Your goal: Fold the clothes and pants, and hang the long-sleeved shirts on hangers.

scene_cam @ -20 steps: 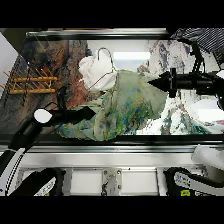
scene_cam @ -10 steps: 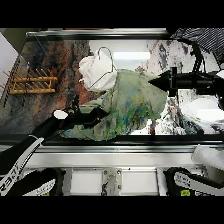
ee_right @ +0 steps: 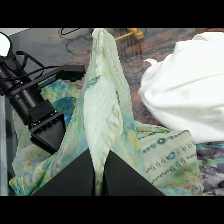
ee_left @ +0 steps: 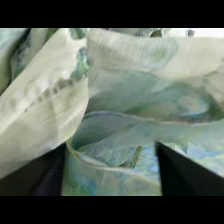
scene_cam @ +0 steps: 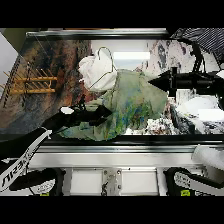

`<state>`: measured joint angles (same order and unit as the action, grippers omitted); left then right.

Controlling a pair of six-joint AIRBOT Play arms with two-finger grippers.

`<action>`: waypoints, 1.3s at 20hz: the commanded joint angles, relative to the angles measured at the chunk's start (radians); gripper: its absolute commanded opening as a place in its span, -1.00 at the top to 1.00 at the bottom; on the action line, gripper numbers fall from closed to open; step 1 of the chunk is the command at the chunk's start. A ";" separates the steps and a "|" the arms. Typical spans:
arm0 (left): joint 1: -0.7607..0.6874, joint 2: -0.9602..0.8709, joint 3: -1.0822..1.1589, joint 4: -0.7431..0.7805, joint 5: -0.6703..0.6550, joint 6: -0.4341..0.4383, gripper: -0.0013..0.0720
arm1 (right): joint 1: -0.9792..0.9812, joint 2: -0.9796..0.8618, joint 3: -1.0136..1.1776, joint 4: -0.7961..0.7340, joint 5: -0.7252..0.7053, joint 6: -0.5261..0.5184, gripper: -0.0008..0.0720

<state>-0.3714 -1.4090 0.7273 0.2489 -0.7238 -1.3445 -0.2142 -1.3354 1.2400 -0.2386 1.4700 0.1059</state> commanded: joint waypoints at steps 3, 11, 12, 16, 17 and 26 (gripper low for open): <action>-0.026 -0.047 0.032 -0.005 -0.017 0.006 -0.36 | 0.000 0.001 0.000 0.000 0.003 0.015 0.96; 0.070 -0.028 0.032 0.023 -0.055 0.047 0.95 | 0.000 0.034 0.000 0.001 0.000 0.041 0.96; 0.099 -0.011 0.032 0.055 -0.064 0.046 0.95 | 0.000 0.054 0.000 0.000 0.002 0.042 0.96; 0.214 0.084 0.032 0.206 -0.093 -0.013 0.95 | 0.000 0.123 0.000 -0.003 0.045 0.098 0.96; 0.241 0.105 0.032 0.229 -0.101 -0.019 0.95 | 0.000 0.133 0.000 -0.004 0.061 0.113 0.96; 0.315 0.195 0.032 0.232 -0.121 -0.012 0.95 | 0.000 0.151 0.000 -0.161 0.108 0.196 0.96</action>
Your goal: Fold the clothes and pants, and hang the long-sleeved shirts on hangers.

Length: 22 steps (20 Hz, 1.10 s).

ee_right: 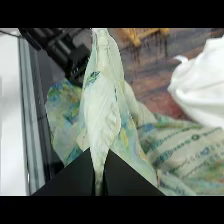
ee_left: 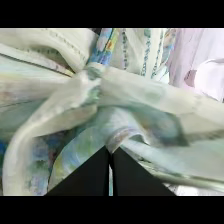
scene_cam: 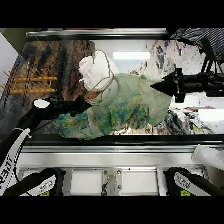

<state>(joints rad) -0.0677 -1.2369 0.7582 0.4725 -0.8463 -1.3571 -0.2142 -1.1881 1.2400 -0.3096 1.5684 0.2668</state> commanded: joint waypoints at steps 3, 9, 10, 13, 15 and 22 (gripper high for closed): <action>0.011 0.054 0.001 0.037 0.010 0.007 0.95 | -0.001 0.003 0.000 -0.142 -0.032 0.037 0.96; 0.011 0.111 0.001 0.071 -0.010 0.007 0.95 | -0.002 0.003 0.000 -0.122 -0.056 0.028 0.96; 0.011 0.109 0.001 0.091 -0.024 0.007 0.95 | -0.002 0.003 0.000 -0.067 -0.060 0.015 0.96; 0.006 0.076 0.001 0.112 -0.052 0.006 0.95 | -0.002 0.011 0.000 -0.010 -0.098 -0.005 0.96; 0.024 0.057 0.001 0.112 -0.044 0.006 0.95 | -0.002 0.015 0.000 -0.032 -0.095 -0.004 0.96; 0.067 0.045 0.001 0.112 -0.059 0.008 0.95 | -0.002 0.014 0.000 -0.019 -0.087 -0.004 0.96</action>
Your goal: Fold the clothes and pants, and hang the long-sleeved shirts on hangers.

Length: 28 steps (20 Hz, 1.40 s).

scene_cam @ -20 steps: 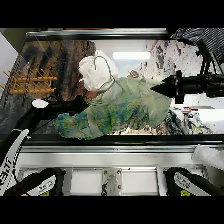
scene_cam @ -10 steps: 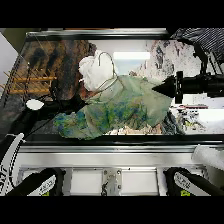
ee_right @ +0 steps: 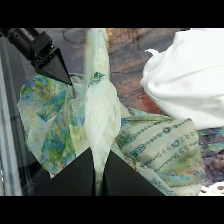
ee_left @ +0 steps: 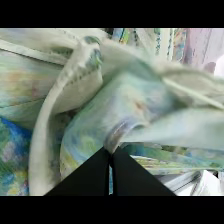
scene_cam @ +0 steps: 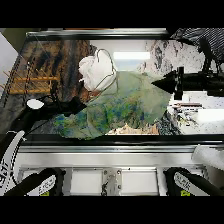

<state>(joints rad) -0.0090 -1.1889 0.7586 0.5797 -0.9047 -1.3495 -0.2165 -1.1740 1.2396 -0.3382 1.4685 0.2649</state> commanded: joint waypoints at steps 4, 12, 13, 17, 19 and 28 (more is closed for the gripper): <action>0.009 -0.003 0.001 0.005 0.014 0.000 0.95 | 0.001 0.000 0.001 0.026 0.050 -0.004 0.96; 0.008 -0.003 0.001 0.005 0.016 0.000 0.95 | 0.002 0.000 0.001 0.107 0.084 -0.006 0.96; 0.008 -0.003 0.001 0.005 0.018 0.000 0.95 | 0.002 0.000 0.001 0.107 0.085 -0.006 0.96; 0.009 -0.003 0.001 0.003 0.017 0.000 0.95 | 0.002 0.000 0.001 0.107 0.034 -0.007 0.96; 0.008 -0.003 0.001 0.003 0.014 0.000 0.95 | 0.002 -0.001 0.001 0.117 0.012 -0.050 0.96; 0.008 -0.003 0.001 0.003 0.018 0.000 0.95 | 0.002 0.000 0.001 0.159 0.092 -0.051 0.96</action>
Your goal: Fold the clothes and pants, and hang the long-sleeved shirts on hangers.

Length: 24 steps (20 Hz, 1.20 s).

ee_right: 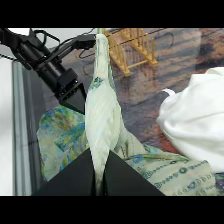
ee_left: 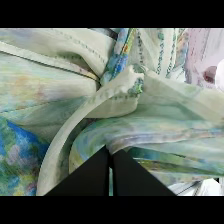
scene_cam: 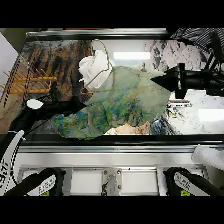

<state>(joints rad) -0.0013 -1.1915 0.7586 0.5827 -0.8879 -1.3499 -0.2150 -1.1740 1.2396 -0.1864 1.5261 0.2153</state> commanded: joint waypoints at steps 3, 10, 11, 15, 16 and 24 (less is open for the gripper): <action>0.012 0.000 0.002 0.000 0.003 0.000 0.95 | 0.001 0.000 0.001 0.006 0.053 0.002 0.96; 0.019 0.000 0.002 0.001 0.002 0.001 0.95 | 0.001 0.000 0.000 -0.224 0.019 0.047 0.96; 0.019 0.000 0.002 0.001 0.002 0.001 0.95 | 0.000 -0.001 0.000 -0.235 0.018 0.047 0.96; 0.019 0.008 0.002 0.002 0.002 0.009 0.95 | 0.000 -0.001 -0.009 -0.288 0.006 0.048 0.96; 0.019 0.024 0.002 0.002 0.010 0.009 0.95 | 0.000 -0.001 -0.020 -0.289 0.000 0.048 0.96; -0.067 0.325 0.002 0.005 0.055 0.011 0.95 | 0.037 -0.003 -0.228 -0.060 -0.121 -0.035 0.96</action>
<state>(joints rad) -0.0196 -0.9726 0.7593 0.5869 -0.8433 -1.3407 -0.2016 -1.1751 1.0859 -0.3653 1.4555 0.2356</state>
